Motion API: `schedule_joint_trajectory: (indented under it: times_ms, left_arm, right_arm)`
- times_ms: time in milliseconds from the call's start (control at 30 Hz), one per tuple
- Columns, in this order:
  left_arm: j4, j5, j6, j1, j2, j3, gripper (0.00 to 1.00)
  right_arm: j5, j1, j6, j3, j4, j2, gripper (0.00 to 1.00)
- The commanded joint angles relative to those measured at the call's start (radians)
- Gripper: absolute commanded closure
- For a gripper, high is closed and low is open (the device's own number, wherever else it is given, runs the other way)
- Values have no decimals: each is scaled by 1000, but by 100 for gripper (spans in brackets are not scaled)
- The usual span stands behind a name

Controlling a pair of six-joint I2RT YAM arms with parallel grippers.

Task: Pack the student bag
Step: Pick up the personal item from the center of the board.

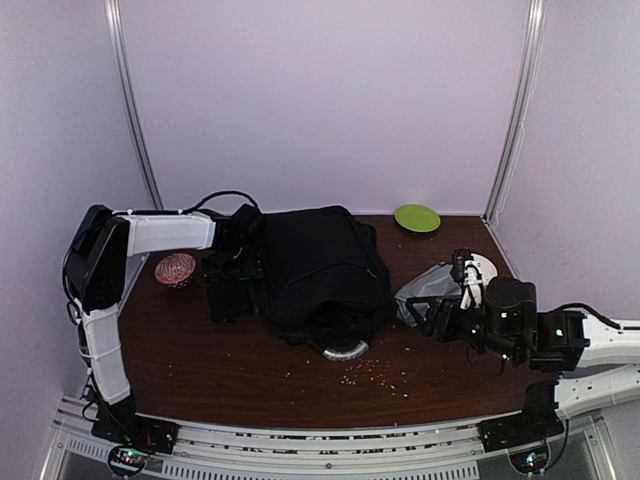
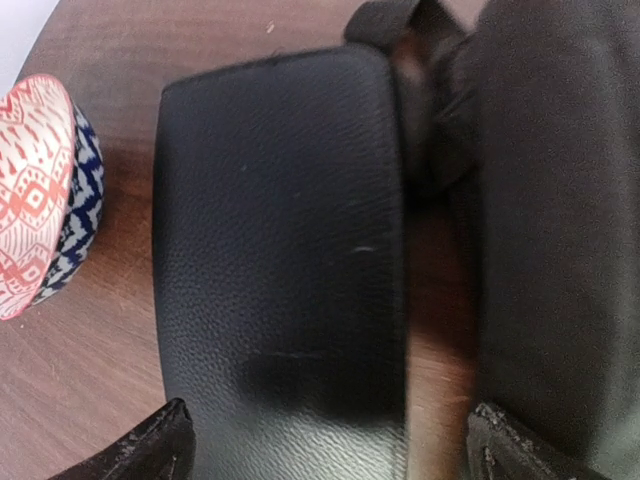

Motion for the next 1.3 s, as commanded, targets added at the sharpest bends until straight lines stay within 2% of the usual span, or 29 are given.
schedule_joint_trajectory:
  times_ms: [0, 267, 567, 867, 1100, 1267]
  left_arm:
    - [-29, -19, -12, 23, 50, 39, 2]
    - [-9, 4, 23, 43, 95, 39, 7]
    - [80, 81, -3, 42, 56, -113, 31]
    - [117, 112, -30, -3, -54, -267, 48]
    - [115, 117, -75, -129, -189, -397, 52]
    - [87, 134, -120, -267, -280, -497, 52]
  right_arm:
    - [38, 5, 13, -25, 11, -33, 34]
    - [42, 5, 30, -40, 0, -58, 34]
    - [24, 5, 54, -38, 9, -60, 34]
    - [22, 25, 98, -55, 49, -45, 35]
    - [16, 63, 118, -45, 60, 0, 35]
    - [15, 88, 130, -40, 77, 32, 35]
